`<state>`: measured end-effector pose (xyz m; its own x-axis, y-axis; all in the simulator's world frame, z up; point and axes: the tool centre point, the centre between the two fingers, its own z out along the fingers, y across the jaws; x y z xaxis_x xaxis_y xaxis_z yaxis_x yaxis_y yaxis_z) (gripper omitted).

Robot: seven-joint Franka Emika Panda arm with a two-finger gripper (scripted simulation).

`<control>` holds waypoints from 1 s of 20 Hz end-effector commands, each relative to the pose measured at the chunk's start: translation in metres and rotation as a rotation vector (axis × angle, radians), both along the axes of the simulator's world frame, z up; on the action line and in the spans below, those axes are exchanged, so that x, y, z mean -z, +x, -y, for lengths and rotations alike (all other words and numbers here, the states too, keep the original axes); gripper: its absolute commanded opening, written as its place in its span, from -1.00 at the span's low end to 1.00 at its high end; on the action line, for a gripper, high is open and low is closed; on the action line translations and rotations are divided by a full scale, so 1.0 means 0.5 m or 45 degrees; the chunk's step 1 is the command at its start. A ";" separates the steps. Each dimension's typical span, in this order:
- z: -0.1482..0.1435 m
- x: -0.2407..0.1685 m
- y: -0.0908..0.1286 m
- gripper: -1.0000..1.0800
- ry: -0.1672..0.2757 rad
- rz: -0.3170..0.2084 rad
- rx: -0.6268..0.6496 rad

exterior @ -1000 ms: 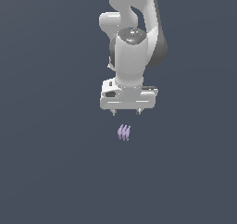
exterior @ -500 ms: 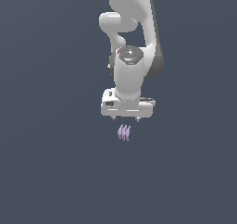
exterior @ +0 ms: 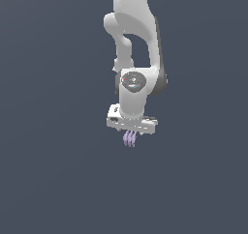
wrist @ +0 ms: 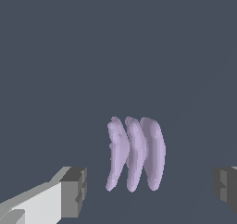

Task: Pick up the object and move it to a goal position.

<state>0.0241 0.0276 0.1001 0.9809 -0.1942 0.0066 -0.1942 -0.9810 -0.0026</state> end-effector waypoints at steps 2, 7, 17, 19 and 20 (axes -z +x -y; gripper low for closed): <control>0.001 0.018 0.000 0.92 -0.001 -0.008 0.027; 0.001 0.021 -0.001 0.92 -0.001 -0.009 0.025; 0.002 0.108 -0.003 0.92 -0.002 -0.009 0.030; 0.002 0.117 -0.002 0.92 -0.002 -0.009 0.031; 0.002 0.120 -0.002 0.92 -0.002 -0.009 0.031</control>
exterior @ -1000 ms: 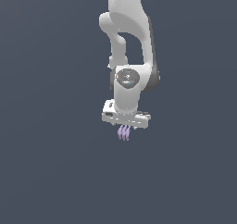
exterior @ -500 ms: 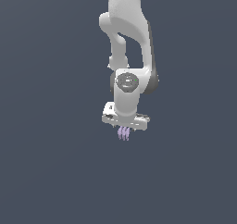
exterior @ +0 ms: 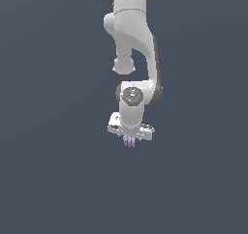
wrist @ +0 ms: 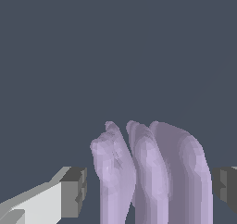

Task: Pick up the object and move it to a goal position.

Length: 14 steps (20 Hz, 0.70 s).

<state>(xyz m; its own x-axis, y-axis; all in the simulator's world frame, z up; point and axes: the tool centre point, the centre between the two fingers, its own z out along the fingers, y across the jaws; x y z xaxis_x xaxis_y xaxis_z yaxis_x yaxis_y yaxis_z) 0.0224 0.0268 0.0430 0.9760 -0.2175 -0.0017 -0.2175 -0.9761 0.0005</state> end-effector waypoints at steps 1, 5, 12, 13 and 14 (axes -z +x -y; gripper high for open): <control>0.000 0.007 0.003 0.92 0.000 0.002 0.000; 0.000 0.007 0.003 -1.00 0.000 0.002 0.000; 0.000 0.007 0.003 -1.00 0.000 0.002 0.000; 0.000 0.006 0.003 -1.00 0.000 0.003 0.000; 0.000 0.005 0.003 -1.00 0.000 0.003 0.000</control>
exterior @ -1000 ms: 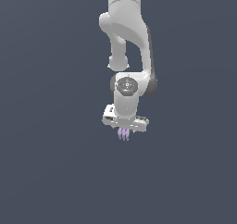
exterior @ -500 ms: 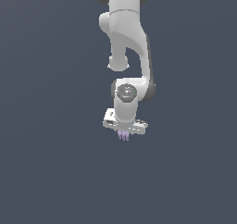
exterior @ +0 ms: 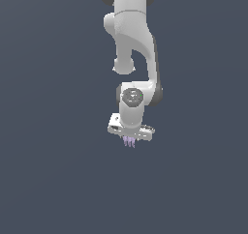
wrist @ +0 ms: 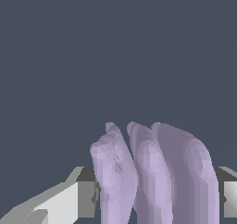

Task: Pick up the object and move it to a goal position.

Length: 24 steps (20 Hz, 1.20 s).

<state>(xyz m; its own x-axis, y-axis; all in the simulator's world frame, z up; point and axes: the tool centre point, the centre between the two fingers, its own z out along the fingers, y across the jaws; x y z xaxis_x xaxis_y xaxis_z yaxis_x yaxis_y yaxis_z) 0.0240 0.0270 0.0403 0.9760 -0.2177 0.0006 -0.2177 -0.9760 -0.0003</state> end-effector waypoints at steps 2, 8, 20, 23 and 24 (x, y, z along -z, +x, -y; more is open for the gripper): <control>0.001 -0.004 -0.001 -1.00 0.000 0.000 0.000; 0.012 -0.040 -0.009 -1.00 0.000 0.000 0.000; 0.064 -0.224 -0.048 -1.00 0.000 0.000 0.000; 0.078 -0.272 -0.057 -1.00 0.000 0.000 0.000; 0.082 -0.286 -0.059 -1.00 0.000 0.000 0.000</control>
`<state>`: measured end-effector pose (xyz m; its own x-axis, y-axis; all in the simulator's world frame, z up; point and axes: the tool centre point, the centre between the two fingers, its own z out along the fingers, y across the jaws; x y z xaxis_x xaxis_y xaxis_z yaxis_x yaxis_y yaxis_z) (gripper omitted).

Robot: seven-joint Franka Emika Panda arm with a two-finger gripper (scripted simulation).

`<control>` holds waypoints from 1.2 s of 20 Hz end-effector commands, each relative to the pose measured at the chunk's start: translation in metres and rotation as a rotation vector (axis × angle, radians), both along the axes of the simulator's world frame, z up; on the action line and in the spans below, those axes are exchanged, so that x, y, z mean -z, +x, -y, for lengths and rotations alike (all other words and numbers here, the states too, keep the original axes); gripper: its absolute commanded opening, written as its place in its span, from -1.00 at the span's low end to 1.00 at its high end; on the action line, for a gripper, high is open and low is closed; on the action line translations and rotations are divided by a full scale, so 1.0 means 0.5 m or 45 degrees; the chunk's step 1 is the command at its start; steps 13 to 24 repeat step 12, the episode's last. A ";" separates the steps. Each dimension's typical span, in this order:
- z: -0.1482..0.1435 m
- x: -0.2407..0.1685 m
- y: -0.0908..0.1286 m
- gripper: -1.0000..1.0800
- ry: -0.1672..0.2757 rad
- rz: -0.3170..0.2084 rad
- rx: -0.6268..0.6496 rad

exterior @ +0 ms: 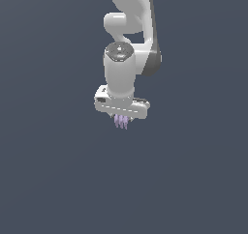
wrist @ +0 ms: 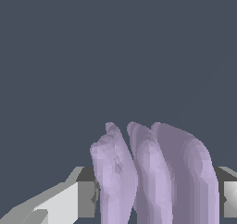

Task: Pick up the object and move it to a goal position.

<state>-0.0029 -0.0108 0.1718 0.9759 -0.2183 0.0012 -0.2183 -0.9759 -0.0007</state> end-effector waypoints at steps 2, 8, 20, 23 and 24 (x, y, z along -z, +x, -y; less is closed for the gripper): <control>0.014 -0.048 -0.010 -1.00 0.000 -0.001 0.000; 0.027 -0.096 -0.016 -1.00 0.000 -0.001 0.000; 0.030 -0.104 -0.016 -1.00 0.000 -0.002 0.000; 0.030 -0.104 -0.016 -1.00 0.000 -0.002 0.000; 0.030 -0.104 -0.016 -1.00 0.000 -0.002 0.000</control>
